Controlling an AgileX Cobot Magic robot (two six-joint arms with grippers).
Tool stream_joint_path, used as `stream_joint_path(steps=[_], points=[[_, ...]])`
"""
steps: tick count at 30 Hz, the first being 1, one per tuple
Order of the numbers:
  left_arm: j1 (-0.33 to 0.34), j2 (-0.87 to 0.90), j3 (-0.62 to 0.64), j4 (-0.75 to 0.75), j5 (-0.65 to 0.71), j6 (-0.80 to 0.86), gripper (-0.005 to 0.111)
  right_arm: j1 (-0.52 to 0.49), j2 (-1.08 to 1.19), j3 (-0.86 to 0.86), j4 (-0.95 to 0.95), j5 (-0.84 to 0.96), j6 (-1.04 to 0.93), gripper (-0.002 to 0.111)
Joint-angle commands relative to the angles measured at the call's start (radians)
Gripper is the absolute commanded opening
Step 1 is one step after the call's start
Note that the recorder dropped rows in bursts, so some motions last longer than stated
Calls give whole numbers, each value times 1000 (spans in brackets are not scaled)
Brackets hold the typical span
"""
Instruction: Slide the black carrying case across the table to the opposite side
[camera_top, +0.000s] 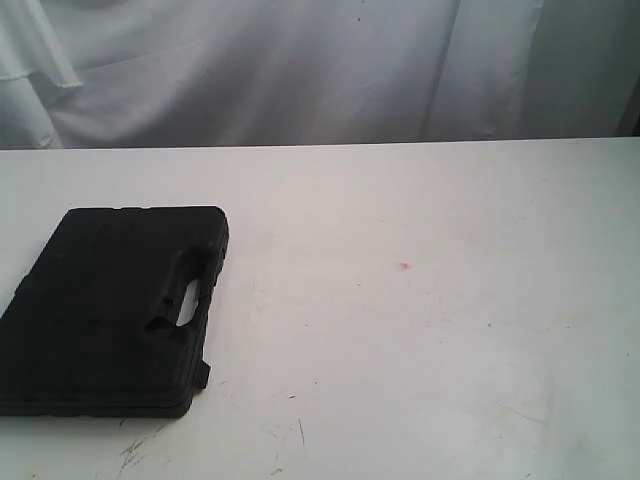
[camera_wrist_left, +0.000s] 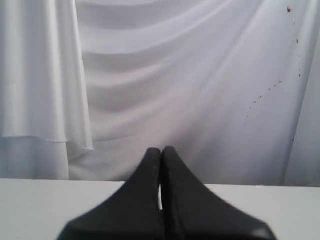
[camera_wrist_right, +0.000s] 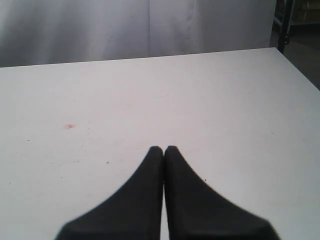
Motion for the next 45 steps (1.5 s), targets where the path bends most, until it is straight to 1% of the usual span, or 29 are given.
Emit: stream_joint_path(steps=[1,3,6,7,9,11,14,17,20,23,26,29,31,34,38,41,45], points=[[-6,-4,0,-2,-35,-1,0,-4,-7,3,-10,-2,-2,0],[-6,-4,0,-2,-62,-12,0,-4,-7,3,-10,-2,-2,0],[-6,-4,0,-2,-101,-166,0,-4,-7,3,-10,-2,-2,0],[-6,-4,-23,-2,-101,-233,0,-4,-7,3,-10,-2,-2,0],[-6,-4,-70,-2,-72,-260,0,-4,-7,3,-10,-2,-2,0],[-6,43,-141,-2,12,-260,0,-4,-7,3,-10,-2,-2,0],[-6,168,-251,-2,155,-260,0,-4,-7,3,-10,-2,-2,0],[-6,331,-366,-2,289,-263,0,-4,-7,3,-10,-2,-2,0],[-6,510,-476,-7,454,-257,0,-4,-7,3,-10,-2,-2,0],[-6,660,-548,-7,551,-191,0,-4,-7,3,-10,-2,-2,0],[-6,784,-576,-7,571,-150,0,-4,-7,3,-10,-2,-2,0],[-6,867,-586,-7,547,-147,0,-4,-7,3,-10,-2,-2,0],[-6,905,-588,-33,529,-151,0,-4,-7,3,-10,-2,-2,0],[-6,942,-588,-130,550,-163,0,-4,-7,3,-10,-2,-2,0],[-6,973,-599,-155,527,-107,0,-4,-7,3,-10,-2,-2,0],[-6,1033,-660,-164,600,-75,0,-4,-7,3,-10,-2,-2,0],[-6,1165,-799,-164,741,-61,0,-4,-7,3,-10,-2,-2,0]])
